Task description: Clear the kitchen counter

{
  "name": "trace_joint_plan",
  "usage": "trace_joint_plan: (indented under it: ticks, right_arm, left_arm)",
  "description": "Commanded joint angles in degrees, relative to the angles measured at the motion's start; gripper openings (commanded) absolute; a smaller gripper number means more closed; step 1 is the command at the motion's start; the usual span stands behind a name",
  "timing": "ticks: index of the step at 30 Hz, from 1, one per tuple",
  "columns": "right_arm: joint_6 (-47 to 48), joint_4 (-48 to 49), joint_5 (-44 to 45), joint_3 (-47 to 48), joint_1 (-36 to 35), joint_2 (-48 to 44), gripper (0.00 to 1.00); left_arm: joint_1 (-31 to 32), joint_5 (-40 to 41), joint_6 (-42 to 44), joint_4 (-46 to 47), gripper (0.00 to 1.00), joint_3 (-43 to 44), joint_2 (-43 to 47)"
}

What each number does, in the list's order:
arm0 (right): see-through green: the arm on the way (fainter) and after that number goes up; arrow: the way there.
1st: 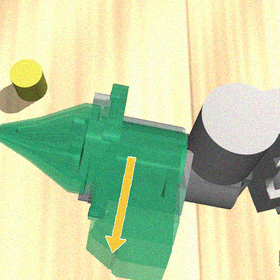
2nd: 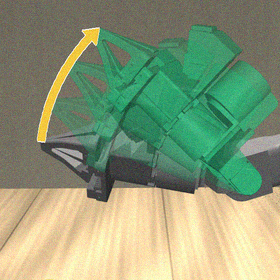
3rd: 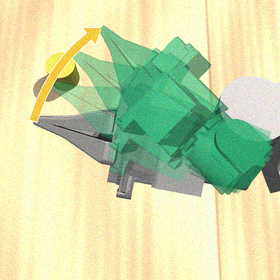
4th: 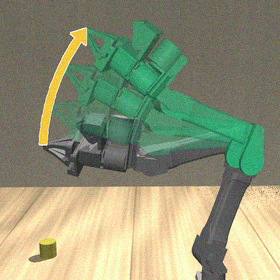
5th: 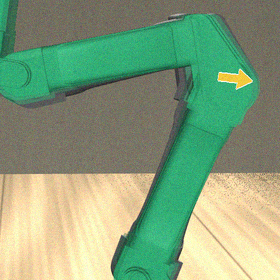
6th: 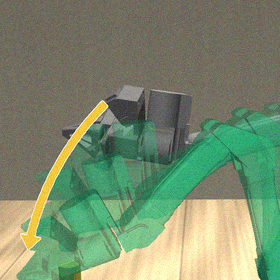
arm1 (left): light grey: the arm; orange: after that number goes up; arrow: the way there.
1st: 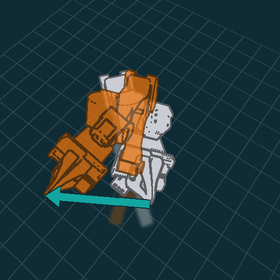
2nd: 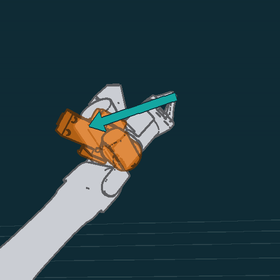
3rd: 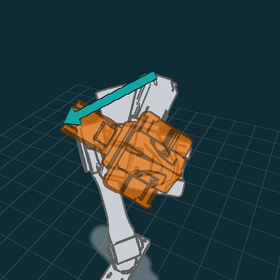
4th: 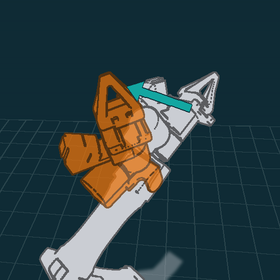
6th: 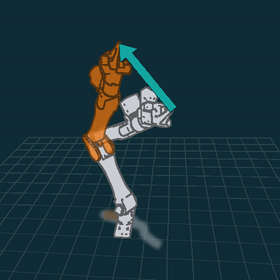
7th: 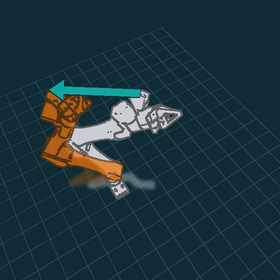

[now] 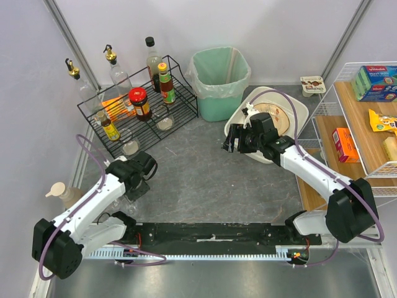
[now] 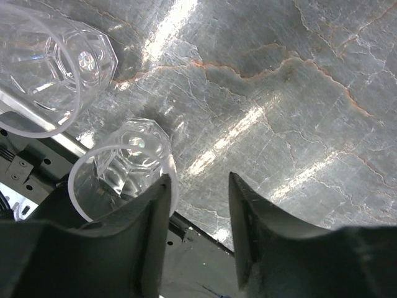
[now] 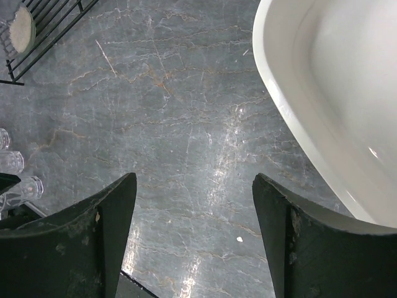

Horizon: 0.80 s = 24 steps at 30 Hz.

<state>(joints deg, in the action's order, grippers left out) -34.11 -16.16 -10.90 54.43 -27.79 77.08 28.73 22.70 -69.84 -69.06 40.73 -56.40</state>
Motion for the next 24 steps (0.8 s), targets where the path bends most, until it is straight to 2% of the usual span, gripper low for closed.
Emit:
trace_joint_plan:
  ticks: [1,9,11,13,14,18,24]
  right_arm:
    - [-0.5,0.2,0.3,-0.5,-0.2,-1.9,0.82]
    - [0.4,-0.8,2.2,0.5,-0.1,-2.1,0.82]
    - [0.6,-1.0,2.5,0.8,-0.1,-2.2,0.82]
    - [0.7,-1.0,2.5,1.0,-0.1,-2.1,0.82]
    - [0.8,-1.1,2.7,1.1,-0.1,-2.3,0.82]
    - [0.9,-1.5,2.9,1.2,-0.1,-2.5,0.82]
    - [1.1,-0.8,-2.4,1.0,-0.1,-3.2,0.84]
  left_arm:
    - [0.0,3.7,-1.7,2.9,0.44,-0.7,-1.0]
    - [0.0,4.0,-1.3,2.9,0.25,-0.7,-1.8]
    - [-0.1,4.2,-1.0,2.9,0.17,-0.7,-1.9]
    - [-0.1,4.4,-0.9,2.6,0.04,-0.6,-1.8]
    - [-0.1,4.5,-0.8,2.4,0.01,-0.6,-1.7]
    - [-0.1,3.2,1.6,2.0,0.02,1.6,-1.8]
    - [0.3,-4.1,14.6,9.4,0.01,8.5,0.1]
